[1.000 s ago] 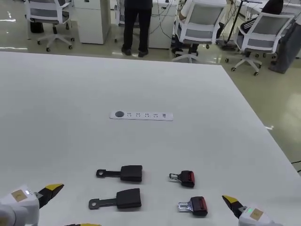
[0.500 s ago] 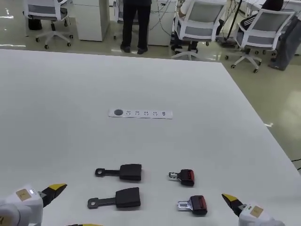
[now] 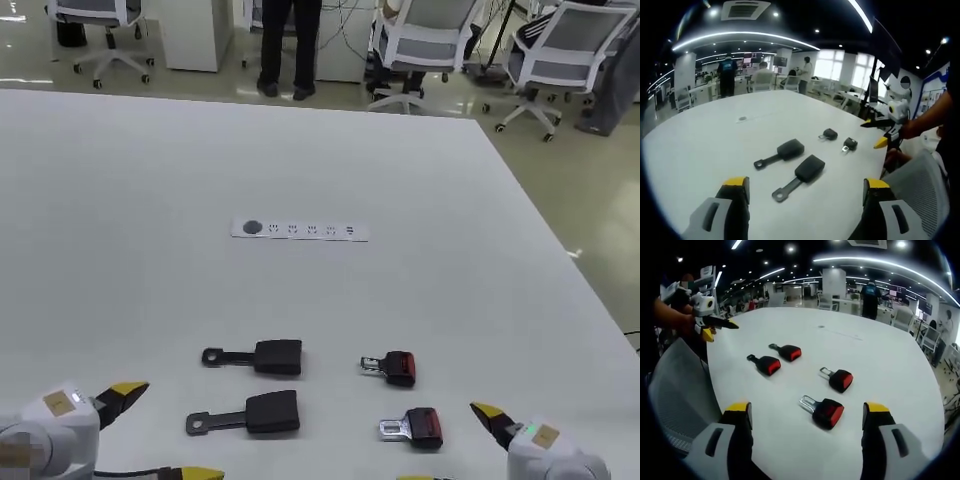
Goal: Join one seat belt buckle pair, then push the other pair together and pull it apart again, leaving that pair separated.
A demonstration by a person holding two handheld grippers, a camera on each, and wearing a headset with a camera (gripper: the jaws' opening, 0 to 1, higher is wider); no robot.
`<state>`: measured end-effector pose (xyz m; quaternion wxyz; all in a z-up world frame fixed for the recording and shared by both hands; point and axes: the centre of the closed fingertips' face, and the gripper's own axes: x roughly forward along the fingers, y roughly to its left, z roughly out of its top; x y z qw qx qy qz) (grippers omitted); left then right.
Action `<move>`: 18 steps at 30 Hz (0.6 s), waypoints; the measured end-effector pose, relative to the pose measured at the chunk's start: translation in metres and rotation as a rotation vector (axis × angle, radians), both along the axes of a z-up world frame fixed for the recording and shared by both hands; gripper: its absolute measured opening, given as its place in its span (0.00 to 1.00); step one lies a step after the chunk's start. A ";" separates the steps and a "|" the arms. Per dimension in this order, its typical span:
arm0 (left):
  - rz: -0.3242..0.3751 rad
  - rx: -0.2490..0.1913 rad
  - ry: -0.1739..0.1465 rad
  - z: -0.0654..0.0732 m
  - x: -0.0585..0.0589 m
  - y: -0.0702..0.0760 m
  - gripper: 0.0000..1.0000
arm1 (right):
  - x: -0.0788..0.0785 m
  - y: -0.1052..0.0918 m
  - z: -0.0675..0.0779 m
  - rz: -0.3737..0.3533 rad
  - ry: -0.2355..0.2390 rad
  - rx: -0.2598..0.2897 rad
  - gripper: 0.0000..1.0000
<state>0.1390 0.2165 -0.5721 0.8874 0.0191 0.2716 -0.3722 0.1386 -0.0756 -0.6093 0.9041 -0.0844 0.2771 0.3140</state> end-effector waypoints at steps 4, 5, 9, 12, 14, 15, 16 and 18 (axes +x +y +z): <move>-0.011 0.009 0.006 -0.002 0.004 -0.003 0.96 | 0.003 -0.001 -0.003 0.005 0.007 0.000 0.91; -0.014 0.011 0.008 -0.004 0.006 -0.003 0.96 | 0.005 -0.002 -0.005 0.007 0.011 -0.003 0.91; -0.026 0.019 0.008 -0.006 0.008 -0.008 0.95 | 0.008 -0.001 -0.011 0.016 0.021 -0.007 0.90; -0.030 0.018 0.017 -0.009 0.011 -0.011 0.95 | 0.011 -0.003 -0.014 0.021 0.030 -0.008 0.89; -0.033 0.017 0.022 -0.010 0.012 -0.014 0.95 | 0.014 -0.004 -0.016 0.026 0.033 -0.013 0.89; -0.035 0.017 0.023 -0.011 0.013 -0.015 0.94 | 0.014 -0.004 -0.017 0.029 0.035 -0.016 0.89; -0.038 0.017 0.025 -0.013 0.014 -0.016 0.94 | 0.015 -0.004 -0.017 0.031 0.038 -0.018 0.88; -0.045 0.025 0.033 -0.015 0.015 -0.020 0.94 | 0.016 -0.005 -0.017 0.031 0.048 -0.019 0.85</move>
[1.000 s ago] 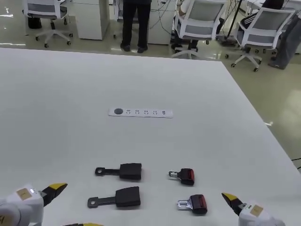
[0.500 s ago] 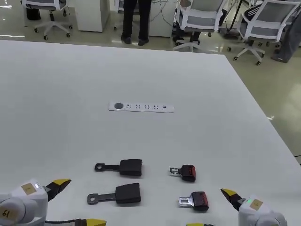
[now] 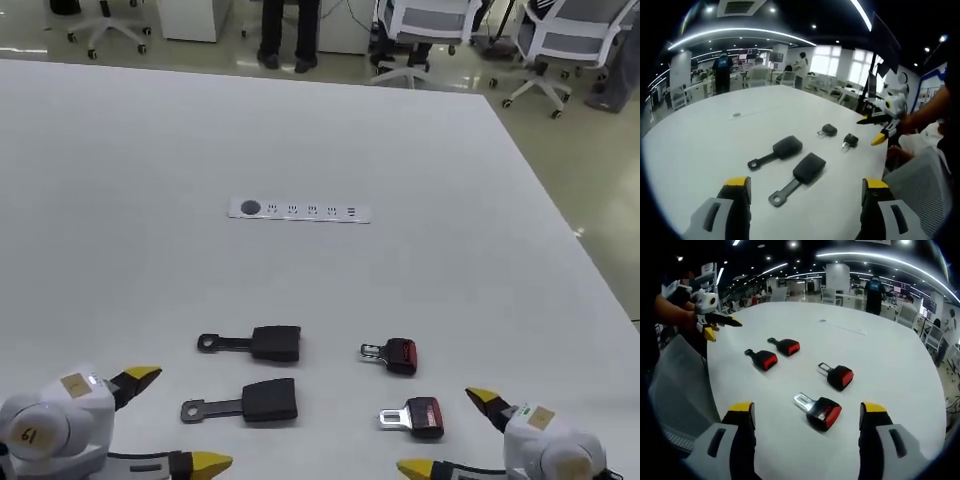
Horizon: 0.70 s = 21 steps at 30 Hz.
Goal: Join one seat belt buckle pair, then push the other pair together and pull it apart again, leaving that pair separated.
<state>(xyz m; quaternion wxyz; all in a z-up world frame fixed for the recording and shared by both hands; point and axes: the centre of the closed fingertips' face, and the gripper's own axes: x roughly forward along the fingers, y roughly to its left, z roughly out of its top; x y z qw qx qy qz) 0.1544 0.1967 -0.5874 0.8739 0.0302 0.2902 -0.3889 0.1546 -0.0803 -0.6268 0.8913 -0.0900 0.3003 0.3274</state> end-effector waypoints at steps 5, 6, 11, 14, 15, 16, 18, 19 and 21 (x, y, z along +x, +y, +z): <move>-0.012 0.003 0.001 -0.004 0.006 -0.001 0.92 | 0.002 0.002 -0.003 0.016 0.006 -0.009 0.85; -0.014 0.005 0.001 -0.005 0.008 -0.001 0.92 | 0.004 0.001 -0.004 0.022 0.009 -0.010 0.85; -0.032 0.013 0.006 -0.011 0.011 -0.007 0.90 | 0.004 0.002 -0.008 0.056 0.026 -0.027 0.84; -0.046 0.019 0.006 -0.014 0.013 -0.011 0.89 | 0.006 0.000 -0.011 0.074 0.039 -0.031 0.82; -0.051 0.023 0.008 -0.016 0.014 -0.011 0.88 | 0.006 0.001 -0.011 0.080 0.044 -0.024 0.81; -0.055 0.025 0.009 -0.017 0.014 -0.011 0.88 | 0.007 0.001 -0.012 0.084 0.047 -0.022 0.81; -0.065 0.031 0.016 -0.017 0.016 -0.015 0.87 | 0.007 0.000 -0.017 0.104 0.060 -0.027 0.79; -0.075 0.033 0.018 -0.020 0.016 -0.015 0.86 | 0.008 0.000 -0.020 0.117 0.068 -0.030 0.79; -0.097 0.040 0.020 -0.023 0.016 -0.018 0.85 | 0.008 0.000 -0.022 0.129 0.074 -0.031 0.79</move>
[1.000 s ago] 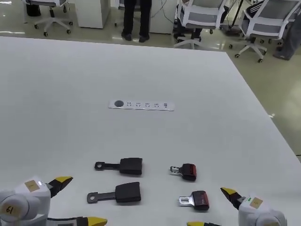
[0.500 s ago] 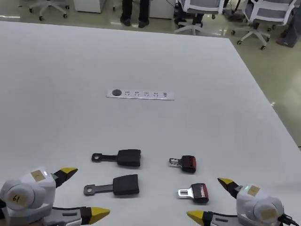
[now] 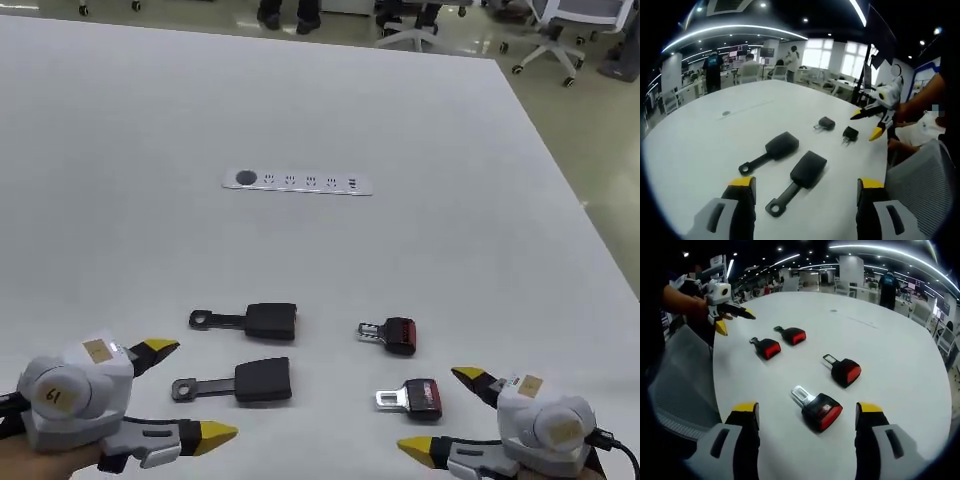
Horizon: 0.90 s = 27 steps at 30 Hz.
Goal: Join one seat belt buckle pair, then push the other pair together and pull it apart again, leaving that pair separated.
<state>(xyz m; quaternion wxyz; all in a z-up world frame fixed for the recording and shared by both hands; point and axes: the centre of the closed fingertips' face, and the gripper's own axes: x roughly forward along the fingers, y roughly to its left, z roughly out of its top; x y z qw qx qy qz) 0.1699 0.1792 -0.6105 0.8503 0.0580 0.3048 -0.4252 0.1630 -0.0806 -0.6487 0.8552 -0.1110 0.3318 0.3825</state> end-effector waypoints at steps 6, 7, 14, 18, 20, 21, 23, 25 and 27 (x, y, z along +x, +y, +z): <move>-0.064 0.052 -0.012 -0.009 0.005 -0.006 0.82 | 0.006 -0.002 -0.001 0.032 0.017 -0.002 0.79; -0.068 0.056 -0.008 -0.012 0.007 -0.006 0.81 | 0.006 -0.003 -0.002 0.041 0.021 -0.004 0.78; -0.103 0.066 0.000 -0.021 0.015 -0.017 0.77 | 0.004 -0.004 -0.010 0.087 0.058 -0.013 0.74; -0.145 0.090 0.003 -0.027 0.017 -0.023 0.73 | 0.005 -0.006 -0.014 0.128 0.073 -0.025 0.73; -0.165 0.095 0.005 -0.030 0.018 -0.026 0.73 | 0.005 -0.005 -0.017 0.152 0.086 -0.032 0.72; -0.171 0.099 0.007 -0.032 0.018 -0.027 0.73 | 0.005 -0.005 -0.019 0.161 0.089 -0.031 0.71; -0.186 0.108 0.013 -0.036 0.019 -0.028 0.72 | 0.005 -0.003 -0.020 0.190 0.090 -0.041 0.70; -0.204 0.115 0.014 -0.037 0.020 -0.031 0.70 | 0.007 -0.004 -0.023 0.210 0.097 -0.049 0.69; -0.237 0.127 0.016 -0.037 0.020 -0.036 0.69 | 0.008 -0.005 -0.024 0.225 0.103 -0.053 0.69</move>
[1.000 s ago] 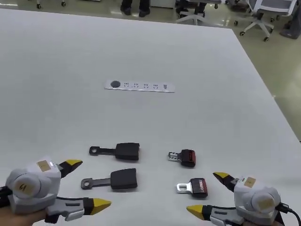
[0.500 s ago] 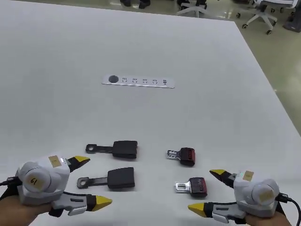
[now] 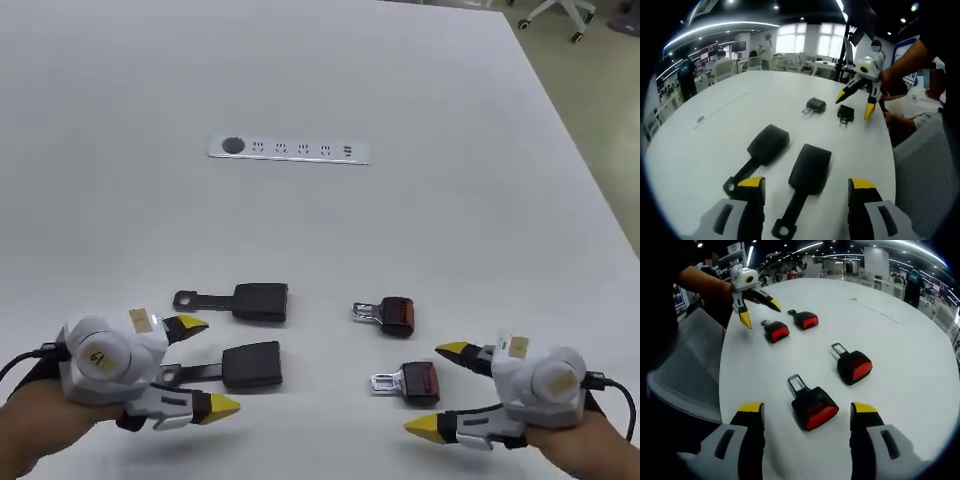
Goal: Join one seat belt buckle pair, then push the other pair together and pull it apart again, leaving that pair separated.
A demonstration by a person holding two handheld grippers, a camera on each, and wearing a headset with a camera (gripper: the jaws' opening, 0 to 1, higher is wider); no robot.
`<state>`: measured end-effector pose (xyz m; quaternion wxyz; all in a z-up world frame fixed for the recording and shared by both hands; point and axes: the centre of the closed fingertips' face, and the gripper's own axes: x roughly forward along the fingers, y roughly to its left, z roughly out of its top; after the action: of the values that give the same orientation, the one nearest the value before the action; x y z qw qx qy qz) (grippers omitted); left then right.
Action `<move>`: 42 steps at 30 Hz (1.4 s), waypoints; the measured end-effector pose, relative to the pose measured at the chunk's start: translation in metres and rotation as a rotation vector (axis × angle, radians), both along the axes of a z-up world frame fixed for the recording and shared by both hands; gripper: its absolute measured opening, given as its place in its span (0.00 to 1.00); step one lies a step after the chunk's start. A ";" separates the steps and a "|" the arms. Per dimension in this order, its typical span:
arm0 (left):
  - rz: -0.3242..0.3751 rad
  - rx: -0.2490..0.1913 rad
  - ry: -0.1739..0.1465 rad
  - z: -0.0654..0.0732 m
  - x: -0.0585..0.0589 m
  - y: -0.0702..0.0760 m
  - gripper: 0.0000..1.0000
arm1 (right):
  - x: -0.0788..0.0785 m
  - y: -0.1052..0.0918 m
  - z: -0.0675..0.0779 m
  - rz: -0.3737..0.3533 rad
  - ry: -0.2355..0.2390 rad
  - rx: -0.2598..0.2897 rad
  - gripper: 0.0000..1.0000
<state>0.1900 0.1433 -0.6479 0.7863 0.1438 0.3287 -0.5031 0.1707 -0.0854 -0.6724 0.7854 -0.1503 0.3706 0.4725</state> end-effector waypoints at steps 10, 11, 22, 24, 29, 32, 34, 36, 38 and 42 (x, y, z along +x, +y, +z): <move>-0.098 0.059 0.005 -0.021 0.006 -0.006 0.62 | 0.002 -0.002 -0.010 0.111 0.032 -0.042 0.63; -0.102 0.063 0.008 -0.023 0.006 -0.006 0.60 | 0.001 -0.002 -0.011 0.122 0.039 -0.045 0.63; -0.197 0.085 0.027 -0.031 0.004 -0.011 0.45 | 0.000 -0.007 -0.026 0.217 0.055 -0.103 0.51; -0.197 0.078 0.027 -0.032 0.006 -0.012 0.41 | 0.001 -0.006 -0.026 0.217 0.058 -0.102 0.49; -0.233 0.069 0.017 -0.033 0.007 -0.014 0.39 | 0.000 -0.005 -0.024 0.224 0.054 -0.102 0.44; -0.306 0.079 0.005 -0.033 0.002 -0.016 0.34 | 0.002 -0.006 -0.024 0.218 0.044 -0.107 0.35; -0.339 0.083 0.007 -0.035 0.000 -0.015 0.33 | 0.002 -0.005 -0.025 0.231 0.031 -0.106 0.35; -0.372 0.091 0.005 -0.036 0.000 -0.014 0.33 | 0.002 -0.005 -0.026 0.235 0.030 -0.109 0.34; -0.415 0.110 0.006 -0.037 -0.001 -0.013 0.33 | 0.002 -0.004 -0.025 0.232 0.035 -0.112 0.34; -0.468 0.138 0.018 -0.039 0.000 -0.012 0.33 | 0.003 -0.003 -0.024 0.213 0.045 -0.116 0.34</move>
<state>0.1898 0.1312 -0.6865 0.6336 0.2650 0.3269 -0.6492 0.1738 -0.0888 -0.6960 0.7123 -0.2235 0.3968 0.5341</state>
